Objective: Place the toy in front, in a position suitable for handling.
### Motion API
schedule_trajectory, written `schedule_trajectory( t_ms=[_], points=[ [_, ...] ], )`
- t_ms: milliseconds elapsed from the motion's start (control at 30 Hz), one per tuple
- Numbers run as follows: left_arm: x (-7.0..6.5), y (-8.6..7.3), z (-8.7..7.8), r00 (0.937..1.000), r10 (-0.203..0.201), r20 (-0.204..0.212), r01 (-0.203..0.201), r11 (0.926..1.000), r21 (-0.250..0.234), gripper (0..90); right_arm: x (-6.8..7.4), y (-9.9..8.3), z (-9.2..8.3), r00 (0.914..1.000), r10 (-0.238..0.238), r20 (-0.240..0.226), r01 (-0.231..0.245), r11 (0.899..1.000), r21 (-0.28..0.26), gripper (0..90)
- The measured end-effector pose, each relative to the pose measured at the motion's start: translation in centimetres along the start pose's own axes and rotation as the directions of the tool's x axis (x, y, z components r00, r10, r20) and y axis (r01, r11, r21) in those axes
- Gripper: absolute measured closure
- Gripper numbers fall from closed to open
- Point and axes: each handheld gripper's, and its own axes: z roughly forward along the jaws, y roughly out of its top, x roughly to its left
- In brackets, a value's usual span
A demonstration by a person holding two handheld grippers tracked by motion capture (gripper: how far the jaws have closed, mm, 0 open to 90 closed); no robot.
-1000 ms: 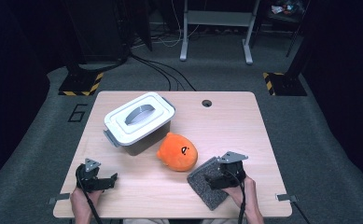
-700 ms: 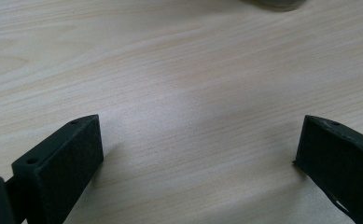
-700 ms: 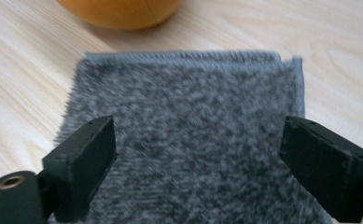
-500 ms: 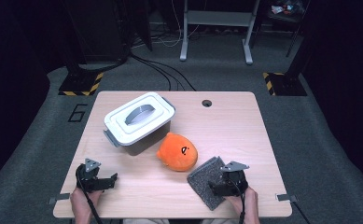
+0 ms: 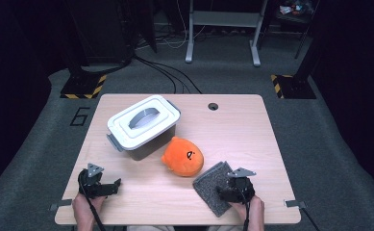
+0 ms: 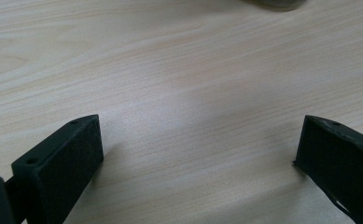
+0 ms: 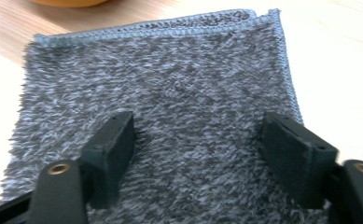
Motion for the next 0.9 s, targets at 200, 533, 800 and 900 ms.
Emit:
schedule_trajectory(
  t_ms=[200,533,800,900],
  points=[
    [0.0,0.0,0.0,1.0000,0.000,0.000,0.000,1.0000,0.000,0.3,0.2,-0.3,0.0,0.9996,-0.009,0.027,0.010,1.000,-0.013,34.9],
    [0.0,0.0,0.0,1.0000,0.000,0.000,0.000,1.0000,0.000,0.3,0.0,-0.8,-0.3,0.9995,-0.030,-0.007,0.030,0.998,-0.053,58.2],
    [0.0,0.0,0.0,1.0000,0.000,0.000,0.000,1.0000,0.000,0.3,-0.7,-1.1,-0.5,0.9975,-0.040,-0.059,0.035,0.996,-0.085,74.5],
    [0.0,0.0,0.0,1.0000,-0.003,0.002,0.003,1.0000,0.000,0.3,-0.7,-1.1,-0.7,0.9970,-0.047,-0.061,0.041,0.995,-0.091,77.2]
  ],
)
